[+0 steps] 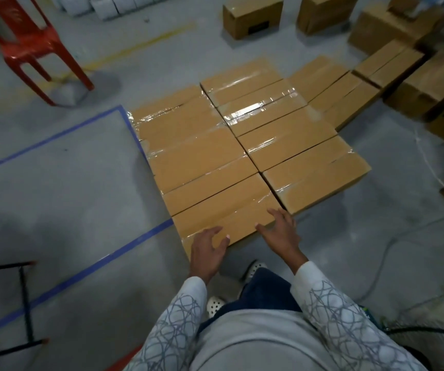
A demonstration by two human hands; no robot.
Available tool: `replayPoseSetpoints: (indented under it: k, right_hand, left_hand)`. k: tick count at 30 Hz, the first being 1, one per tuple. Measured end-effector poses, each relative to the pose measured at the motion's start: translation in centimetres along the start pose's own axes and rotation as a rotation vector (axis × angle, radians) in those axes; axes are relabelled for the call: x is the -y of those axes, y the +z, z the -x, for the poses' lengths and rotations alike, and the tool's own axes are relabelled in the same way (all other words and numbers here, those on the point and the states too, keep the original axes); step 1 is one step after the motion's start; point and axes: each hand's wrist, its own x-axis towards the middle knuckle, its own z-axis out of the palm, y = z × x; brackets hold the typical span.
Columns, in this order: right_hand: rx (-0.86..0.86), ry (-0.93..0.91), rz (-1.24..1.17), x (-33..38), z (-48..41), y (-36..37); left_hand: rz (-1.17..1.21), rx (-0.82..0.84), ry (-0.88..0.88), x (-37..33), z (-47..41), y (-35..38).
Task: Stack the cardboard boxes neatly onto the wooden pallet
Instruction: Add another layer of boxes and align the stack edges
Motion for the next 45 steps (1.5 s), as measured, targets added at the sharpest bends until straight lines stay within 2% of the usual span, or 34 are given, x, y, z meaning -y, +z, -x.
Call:
replayPoseSetpoints:
  k: [9, 14, 18, 21, 25, 29, 34, 36, 37, 39, 42, 45]
  right_hand:
    - [-0.064, 0.128, -0.254, 0.9, -6.6, -0.3]
    - [-0.091, 0.254, -0.342, 1.5, -7.1, 2.6]
    - [-0.176, 0.330, -0.421, 3.6, -6.7, 6.4]
    - [-0.288, 0.329, -0.496, 5.4, -7.5, 11.3]
    - [-0.464, 0.383, -0.458, 7.0, -10.2, 20.8]
    - [-0.664, 0.416, -0.438, 8.2, -12.8, 30.1]
    - [-0.607, 0.424, -0.297, 8.4, -13.2, 40.1]
    - [-0.493, 0.487, -0.194, 6.7, -13.5, 44.2]
    - [-0.421, 0.548, -0.166, 5.7, -13.7, 46.3]
    - [-0.361, 0.687, -0.184, 3.4, -14.2, 50.6]
    - [-0.433, 0.756, -0.321, 0.3, -14.7, 56.1]
    - [-0.618, 0.782, -0.587, -0.5, -15.9, 59.9]
  left_hand:
    - [-0.044, 0.133, 0.015, -2.6, -6.8, 0.1]
    - [-0.068, 0.199, 0.034, -2.3, -9.7, -2.0]
    - [-0.118, 0.293, 0.074, 0.4, -13.9, -4.7]
    - [-0.180, 0.449, 0.142, 2.8, -19.0, -6.5]
    - [-0.300, 0.672, 0.285, 8.4, -27.9, -7.6]
    - [-0.418, 0.780, 0.406, 14.7, -35.6, -7.7]
    - [-0.531, 0.841, 0.333, 23.9, -38.0, -8.9]
    - [-0.641, 0.887, 0.321, 28.4, -38.5, -8.3]
    - [-0.716, 0.902, 0.338, 30.5, -38.6, -7.7]
    - [-0.895, 0.888, 0.491, 34.2, -38.7, -6.5]
    - [-0.964, 0.828, 0.722, 39.2, -39.3, -4.4]
    - [-0.857, 0.714, 0.721, 41.5, -40.0, -2.5]
